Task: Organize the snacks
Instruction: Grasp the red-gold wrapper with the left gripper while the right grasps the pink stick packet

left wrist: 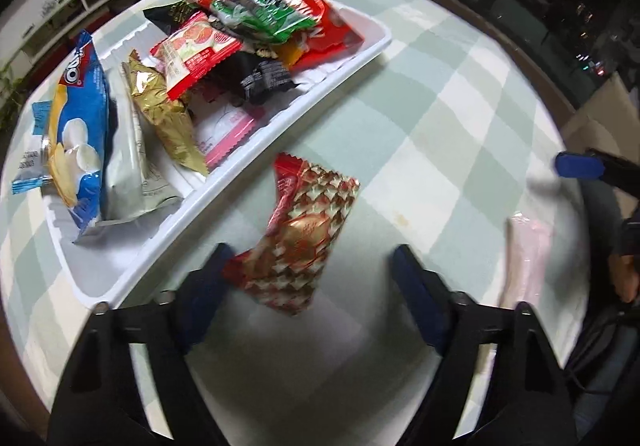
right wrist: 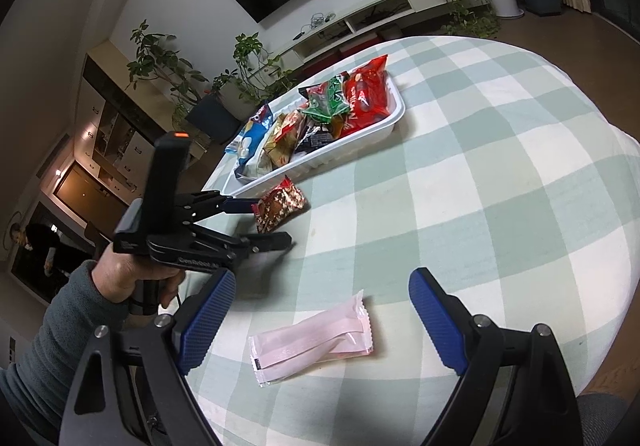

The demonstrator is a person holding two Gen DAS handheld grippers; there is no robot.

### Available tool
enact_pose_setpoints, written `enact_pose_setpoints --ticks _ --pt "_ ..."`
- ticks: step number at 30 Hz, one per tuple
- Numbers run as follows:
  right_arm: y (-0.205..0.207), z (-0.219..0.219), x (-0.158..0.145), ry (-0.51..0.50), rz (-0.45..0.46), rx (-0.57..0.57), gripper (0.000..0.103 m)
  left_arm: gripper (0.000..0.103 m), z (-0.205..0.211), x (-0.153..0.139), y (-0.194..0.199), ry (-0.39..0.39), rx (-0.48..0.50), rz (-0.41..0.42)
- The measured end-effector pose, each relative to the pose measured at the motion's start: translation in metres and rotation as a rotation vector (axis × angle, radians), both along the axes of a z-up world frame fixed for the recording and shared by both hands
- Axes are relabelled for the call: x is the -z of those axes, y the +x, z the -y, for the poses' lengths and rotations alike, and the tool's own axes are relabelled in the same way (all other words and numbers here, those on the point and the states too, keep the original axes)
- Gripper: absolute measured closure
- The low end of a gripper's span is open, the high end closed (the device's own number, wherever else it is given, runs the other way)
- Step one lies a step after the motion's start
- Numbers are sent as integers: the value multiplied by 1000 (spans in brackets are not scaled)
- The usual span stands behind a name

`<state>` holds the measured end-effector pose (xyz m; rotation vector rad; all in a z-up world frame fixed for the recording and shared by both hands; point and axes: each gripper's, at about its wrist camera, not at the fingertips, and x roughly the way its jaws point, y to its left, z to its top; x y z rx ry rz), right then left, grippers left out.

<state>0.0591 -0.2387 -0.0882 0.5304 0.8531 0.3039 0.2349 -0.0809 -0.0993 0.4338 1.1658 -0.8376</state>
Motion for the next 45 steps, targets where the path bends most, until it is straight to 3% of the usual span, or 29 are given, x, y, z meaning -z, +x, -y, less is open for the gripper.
enact_pose_setpoints --ticks 2,9,19,25,28,34,45 --pt "2 -1 2 -1 -8 1 12 45 2 -3 -2 -21 15 -28" --pt "-1 -5 4 -20 -7 -7 12 45 20 -14 0 33 20 63" --pt "-3 -10 6 -49 -19 -17 13 45 51 0 -8 169 128 68" --pt "-6 -14 6 -57 -27 -18 15 74 66 -3 -14 170 120 58" --pt "-10 -17 6 -67 -29 -22 16 79 68 -4 -19 167 91 64" --pt "-16 -27 8 -94 -51 -28 24 89 51 -8 -32 86 -31 73" --pt "-24 -53 16 -151 -141 -32 40 90 -36 -16 -73 -130 -298 33"
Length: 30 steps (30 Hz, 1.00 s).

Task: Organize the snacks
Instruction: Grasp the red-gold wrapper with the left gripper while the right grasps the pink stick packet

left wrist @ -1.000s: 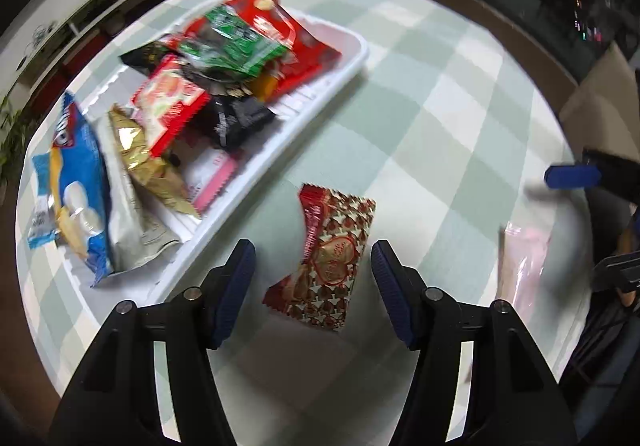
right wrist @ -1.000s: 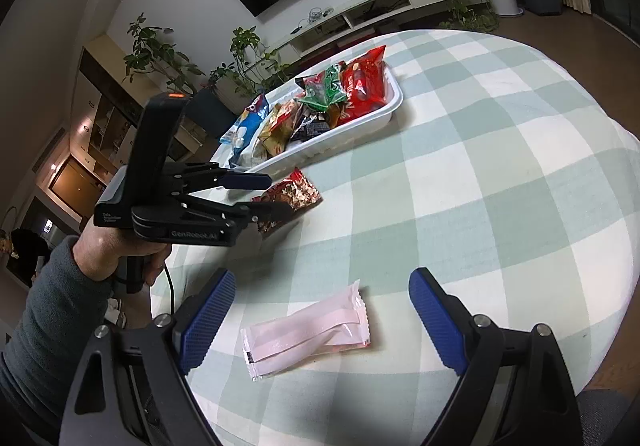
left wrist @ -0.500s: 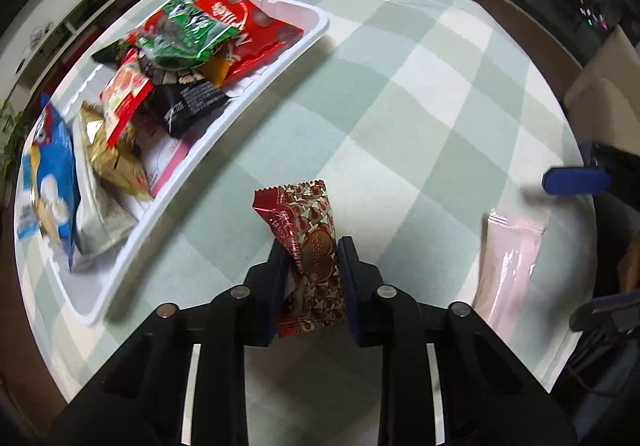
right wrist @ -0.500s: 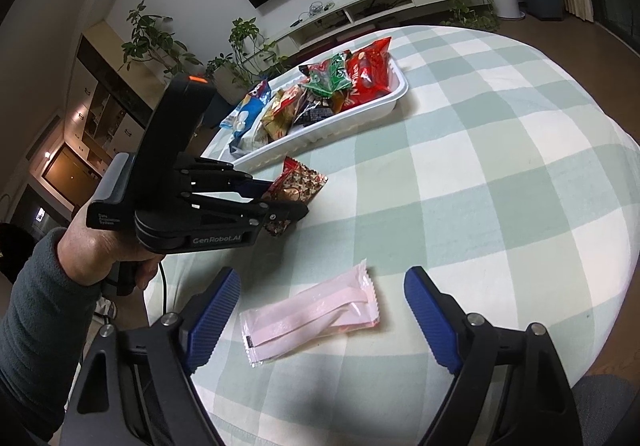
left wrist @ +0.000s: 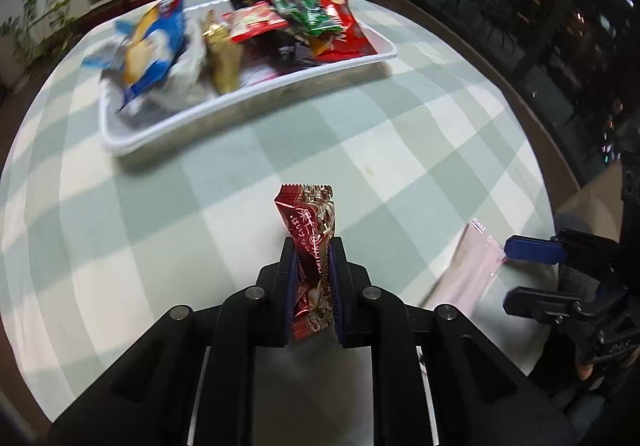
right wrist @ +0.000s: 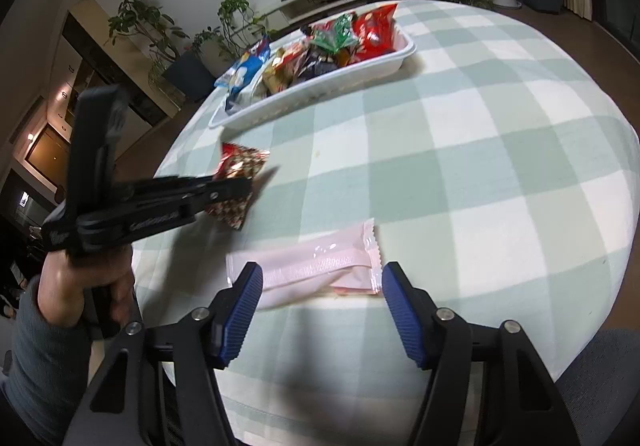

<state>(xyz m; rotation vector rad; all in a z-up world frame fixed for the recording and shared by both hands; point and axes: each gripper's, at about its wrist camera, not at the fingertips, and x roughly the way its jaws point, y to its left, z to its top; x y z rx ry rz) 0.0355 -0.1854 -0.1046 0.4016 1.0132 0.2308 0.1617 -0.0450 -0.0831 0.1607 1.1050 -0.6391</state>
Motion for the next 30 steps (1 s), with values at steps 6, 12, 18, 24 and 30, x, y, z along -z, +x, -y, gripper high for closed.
enact_pose_setpoints --ticks 6,12,18,24,30 --pt "-15 -12 -16 -89 -6 -7 40 90 -58 -7 -37 -134 -99 -9" --pt "-5 -39 -44 -289 184 -453 37 90 -84 -13 -73 -220 -128 -13" --pt "15 -69 -25 -516 139 -884 37 90 -87 -17 -102 -259 -130 -15" --pt "47 -73 10 -591 13 -1001 39 90 -86 -13 -113 -267 -144 -31" --pt "53 -78 14 -590 -31 -1079 47 90 -87 -11 -114 -258 -151 -39"
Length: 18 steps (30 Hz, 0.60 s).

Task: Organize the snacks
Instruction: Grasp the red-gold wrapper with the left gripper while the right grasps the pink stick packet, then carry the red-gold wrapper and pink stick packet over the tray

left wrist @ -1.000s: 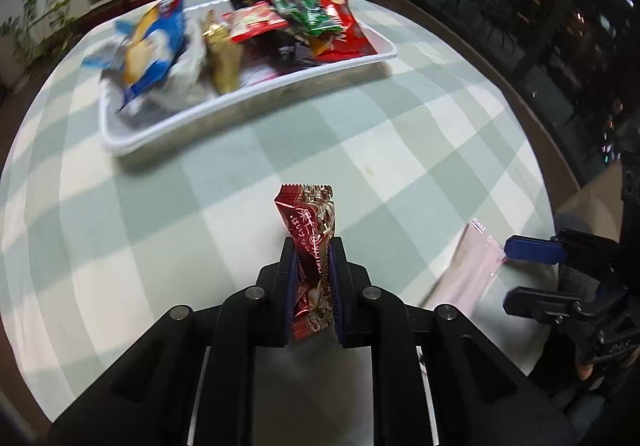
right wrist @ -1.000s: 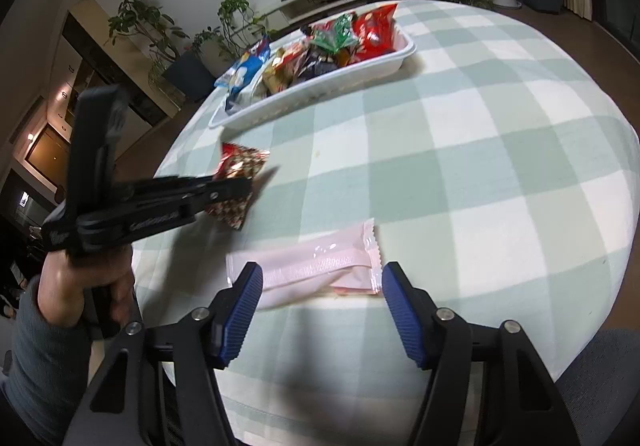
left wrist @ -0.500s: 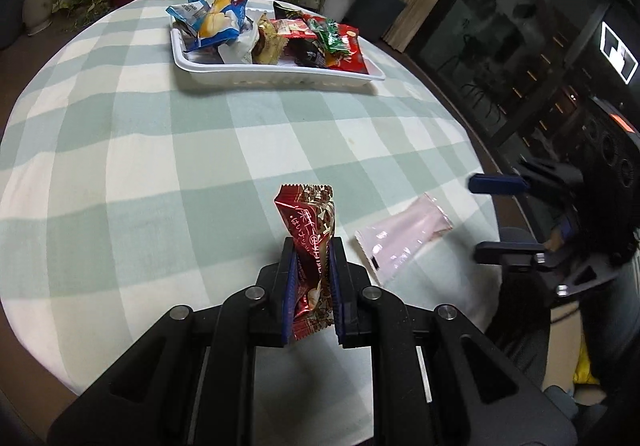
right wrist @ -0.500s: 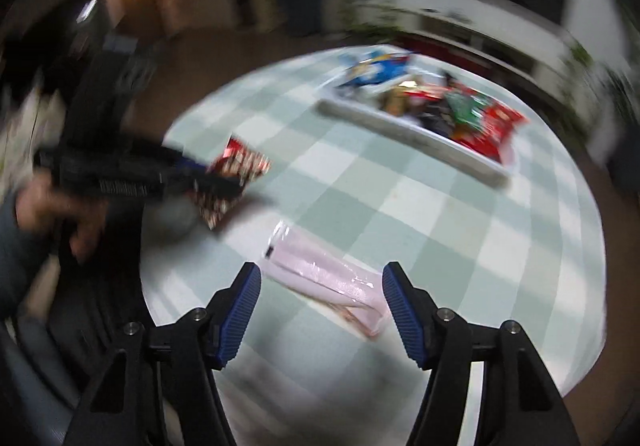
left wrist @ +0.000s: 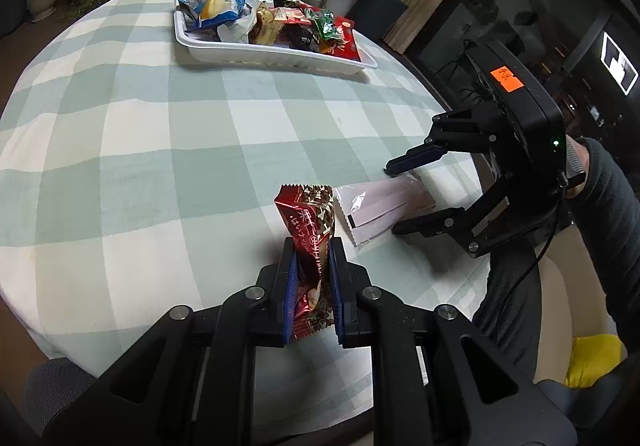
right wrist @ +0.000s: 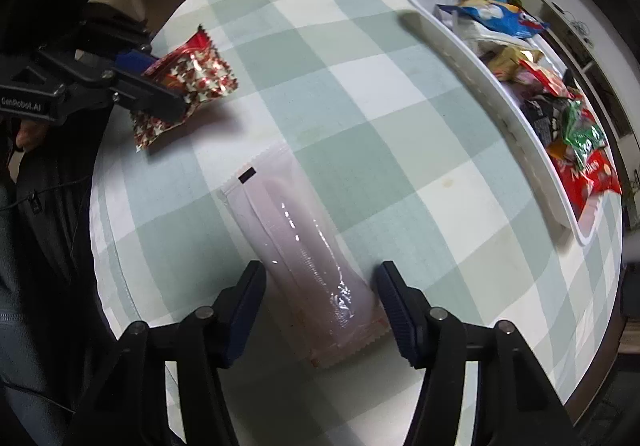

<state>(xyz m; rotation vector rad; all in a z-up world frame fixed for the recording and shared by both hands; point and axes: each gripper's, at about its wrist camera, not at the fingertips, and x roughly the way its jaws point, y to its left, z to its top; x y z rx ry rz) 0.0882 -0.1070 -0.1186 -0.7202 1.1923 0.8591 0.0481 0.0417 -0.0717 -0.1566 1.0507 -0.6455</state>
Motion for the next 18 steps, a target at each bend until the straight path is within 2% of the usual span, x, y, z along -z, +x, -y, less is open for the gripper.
enact_pose_setpoints --ticks 2,4,9,12,14,18 --pt "-3 -1 -1 3 -13 -12 59 90 1 1 3 0 1 -3" --pt "-5 1 -1 16 -19 -7 65 90 3 1 4 0 4 -4" --pt "-5 10 -1 75 -36 67 69 90 4 3 4 0 5 -5" --pt "-8 18 -4 109 -24 116 76 90 3 1 5 -4 1 0" --pt "-13 25 -7 155 -12 158 80 90 2 0 5 -7 -3 4" --pt "-22 48 -20 307 16 303 82 90 0 -2 8 -17 -12 7"
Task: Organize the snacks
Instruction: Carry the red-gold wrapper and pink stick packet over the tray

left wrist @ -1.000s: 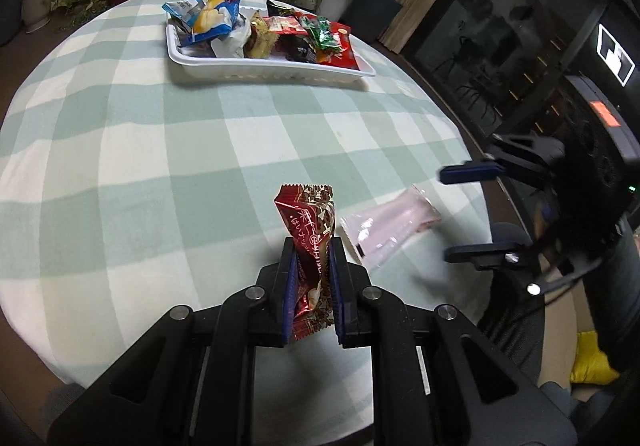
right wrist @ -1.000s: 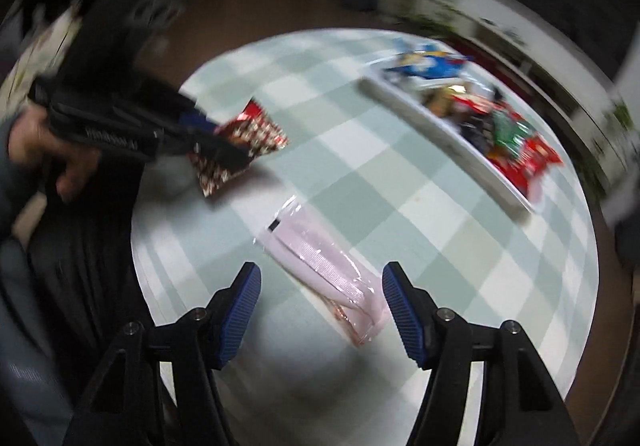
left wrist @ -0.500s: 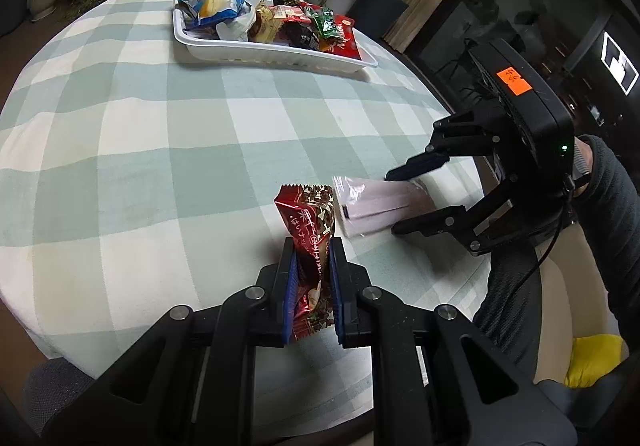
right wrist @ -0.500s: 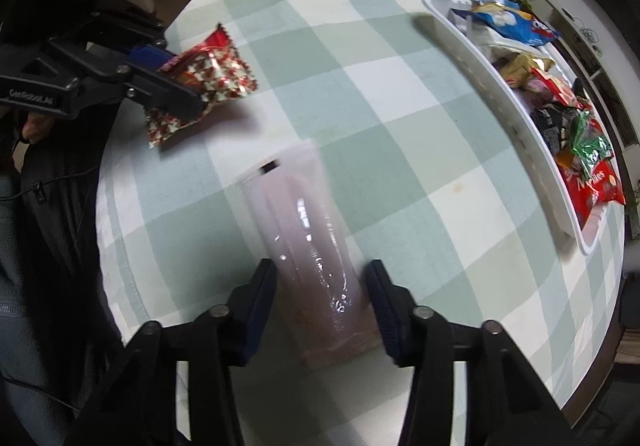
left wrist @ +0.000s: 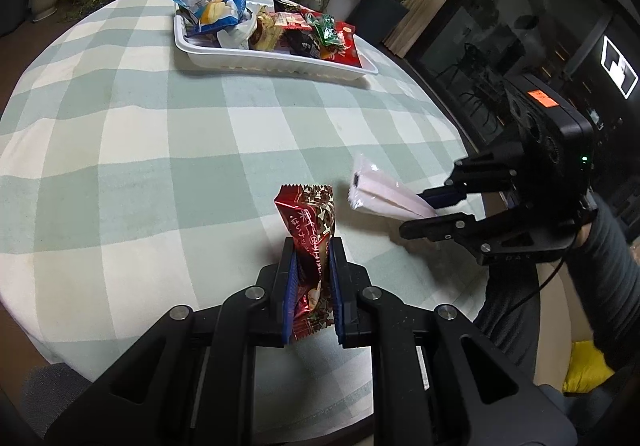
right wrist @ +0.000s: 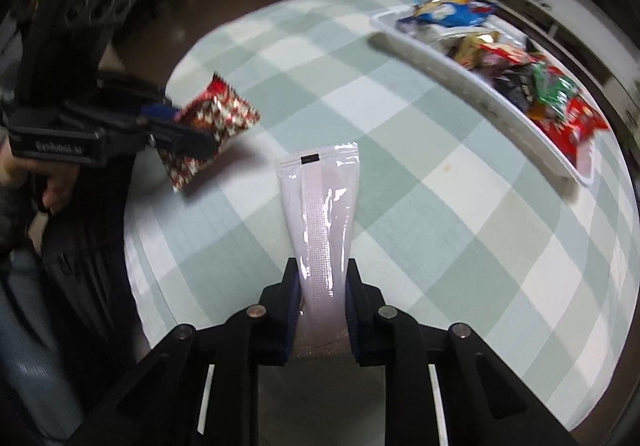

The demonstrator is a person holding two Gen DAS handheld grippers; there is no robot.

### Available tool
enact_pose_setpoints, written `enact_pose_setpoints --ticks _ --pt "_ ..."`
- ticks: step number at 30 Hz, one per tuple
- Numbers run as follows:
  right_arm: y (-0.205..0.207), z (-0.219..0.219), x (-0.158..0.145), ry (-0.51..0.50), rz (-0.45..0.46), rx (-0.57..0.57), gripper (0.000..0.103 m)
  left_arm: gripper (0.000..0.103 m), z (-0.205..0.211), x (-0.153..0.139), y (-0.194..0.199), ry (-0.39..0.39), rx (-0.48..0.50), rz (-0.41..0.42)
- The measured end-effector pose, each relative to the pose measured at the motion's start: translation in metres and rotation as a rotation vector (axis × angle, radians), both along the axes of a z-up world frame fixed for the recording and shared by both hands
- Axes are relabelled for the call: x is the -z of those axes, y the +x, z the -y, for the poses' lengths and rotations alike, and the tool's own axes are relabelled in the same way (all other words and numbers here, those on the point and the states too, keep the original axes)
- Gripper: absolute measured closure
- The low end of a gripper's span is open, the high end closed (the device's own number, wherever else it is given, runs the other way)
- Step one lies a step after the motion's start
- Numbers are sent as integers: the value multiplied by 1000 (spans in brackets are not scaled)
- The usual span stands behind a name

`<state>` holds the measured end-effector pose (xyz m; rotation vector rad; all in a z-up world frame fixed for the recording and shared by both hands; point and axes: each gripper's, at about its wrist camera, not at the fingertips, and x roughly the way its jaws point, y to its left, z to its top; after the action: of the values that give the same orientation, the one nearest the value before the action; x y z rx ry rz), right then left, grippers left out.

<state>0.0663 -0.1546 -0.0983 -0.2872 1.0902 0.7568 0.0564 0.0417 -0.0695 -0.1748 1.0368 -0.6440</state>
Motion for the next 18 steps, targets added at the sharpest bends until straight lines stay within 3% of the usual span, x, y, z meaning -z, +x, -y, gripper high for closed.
enact_pose_setpoints --ticks 6,13,18 --pt "12 34 -29 212 32 282 82 90 -1 -18 23 -23 -10 24" --pt "64 56 -79 245 139 481 82 90 15 -59 85 -23 -23 107" --pt "116 61 -104 256 167 559 82 90 32 -79 149 4 -52 142"
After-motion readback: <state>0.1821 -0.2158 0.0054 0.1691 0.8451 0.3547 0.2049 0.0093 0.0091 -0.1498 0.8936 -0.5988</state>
